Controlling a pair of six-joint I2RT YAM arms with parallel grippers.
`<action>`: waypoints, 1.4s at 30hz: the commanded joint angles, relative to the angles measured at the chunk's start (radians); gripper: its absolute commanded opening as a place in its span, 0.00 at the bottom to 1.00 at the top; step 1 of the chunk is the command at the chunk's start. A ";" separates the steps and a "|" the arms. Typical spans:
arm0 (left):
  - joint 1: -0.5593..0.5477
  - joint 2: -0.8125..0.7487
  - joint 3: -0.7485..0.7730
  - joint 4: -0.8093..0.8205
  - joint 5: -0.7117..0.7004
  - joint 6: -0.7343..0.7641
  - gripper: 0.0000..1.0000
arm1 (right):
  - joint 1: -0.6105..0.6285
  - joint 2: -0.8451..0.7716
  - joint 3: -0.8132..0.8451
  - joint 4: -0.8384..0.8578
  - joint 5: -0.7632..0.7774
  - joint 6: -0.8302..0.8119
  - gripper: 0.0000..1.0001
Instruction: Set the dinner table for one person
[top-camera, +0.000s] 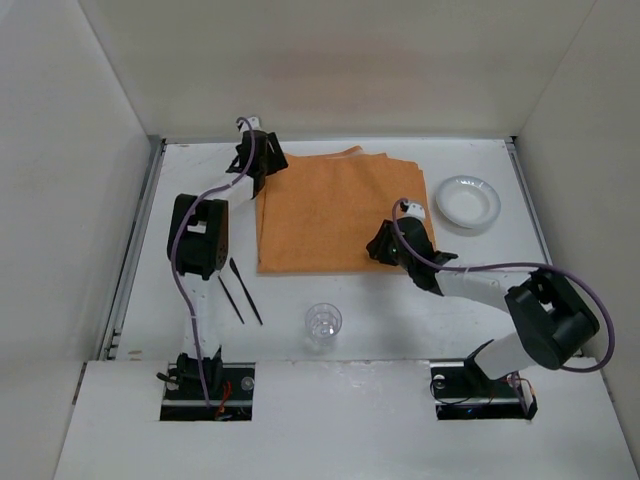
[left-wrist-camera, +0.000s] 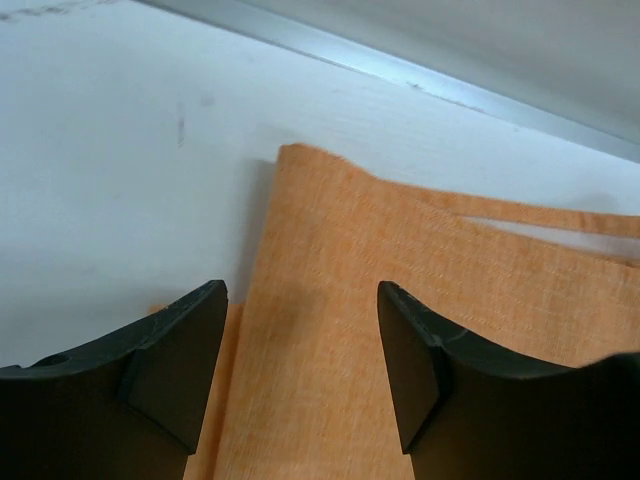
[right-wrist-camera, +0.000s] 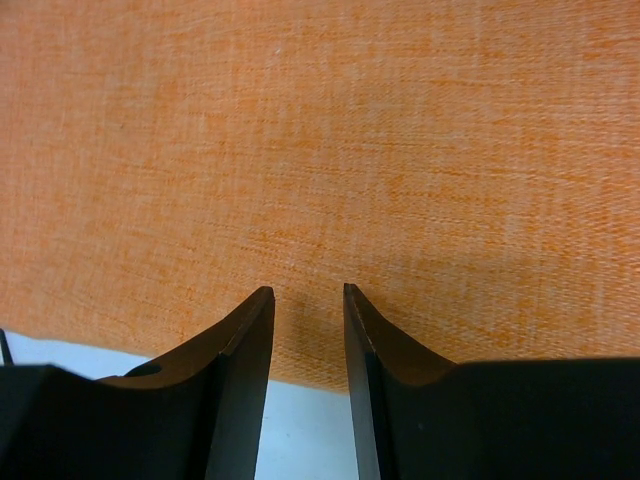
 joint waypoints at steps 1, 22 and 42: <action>-0.003 0.060 0.120 -0.023 0.087 0.039 0.60 | 0.026 0.023 0.037 0.079 -0.007 -0.011 0.40; -0.037 -0.066 0.248 -0.152 0.022 0.053 0.07 | -0.004 0.020 -0.032 0.054 0.051 0.054 0.64; 0.063 -0.182 -0.116 -0.036 0.067 -0.081 0.22 | -0.106 -0.092 -0.118 0.076 0.043 0.035 0.75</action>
